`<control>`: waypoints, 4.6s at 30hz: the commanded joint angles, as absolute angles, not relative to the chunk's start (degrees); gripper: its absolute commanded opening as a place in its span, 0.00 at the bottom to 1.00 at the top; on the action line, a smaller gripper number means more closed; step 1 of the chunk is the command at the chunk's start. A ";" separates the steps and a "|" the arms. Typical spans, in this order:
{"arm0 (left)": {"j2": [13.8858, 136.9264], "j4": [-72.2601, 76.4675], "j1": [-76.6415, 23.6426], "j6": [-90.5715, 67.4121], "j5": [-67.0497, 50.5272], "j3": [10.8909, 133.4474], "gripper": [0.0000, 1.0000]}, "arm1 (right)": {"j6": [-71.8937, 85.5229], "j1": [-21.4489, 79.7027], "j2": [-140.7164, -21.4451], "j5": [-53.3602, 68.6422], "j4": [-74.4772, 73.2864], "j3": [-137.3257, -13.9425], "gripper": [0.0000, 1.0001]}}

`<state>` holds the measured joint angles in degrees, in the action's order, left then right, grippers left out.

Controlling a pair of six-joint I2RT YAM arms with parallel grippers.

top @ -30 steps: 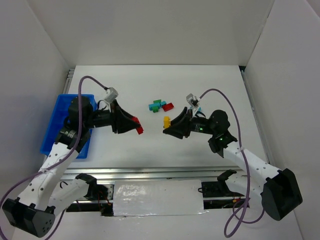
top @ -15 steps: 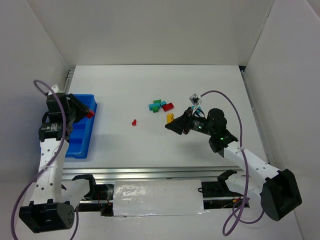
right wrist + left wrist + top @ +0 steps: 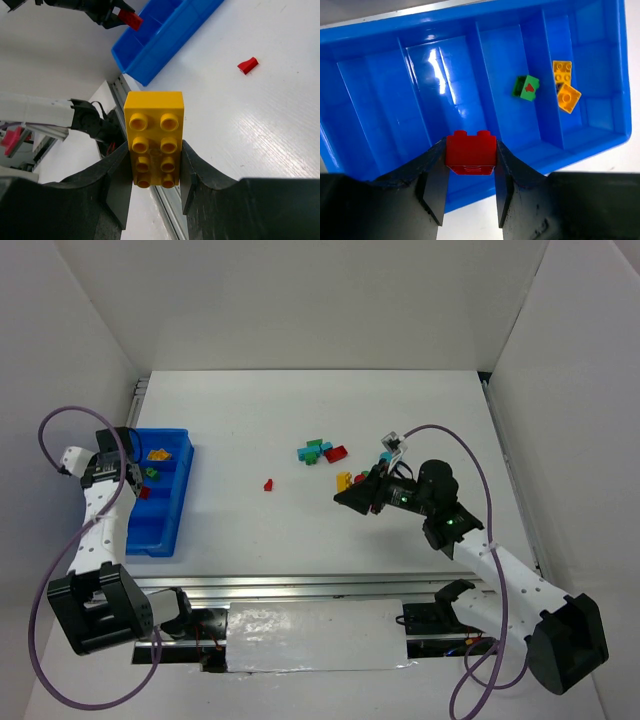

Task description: Sort the legos into containers by color

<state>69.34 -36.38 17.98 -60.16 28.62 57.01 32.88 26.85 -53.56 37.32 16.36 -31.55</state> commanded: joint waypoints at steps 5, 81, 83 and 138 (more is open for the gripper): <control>72.41 -29.62 20.04 -64.25 33.49 54.84 0.32 | 28.21 27.16 -50.27 38.32 9.93 -35.25 0.00; 77.33 -24.10 6.81 -45.60 27.96 75.50 0.00 | 29.71 34.10 -57.92 30.41 7.56 -37.09 1.00; 83.54 -22.33 10.18 -46.66 23.04 77.51 0.00 | 29.01 34.10 -57.66 30.24 6.77 -37.35 1.00; 109.86 -23.37 -23.47 -30.14 8.61 76.38 0.88 | 29.36 31.90 -44.65 13.27 -13.44 -37.00 1.00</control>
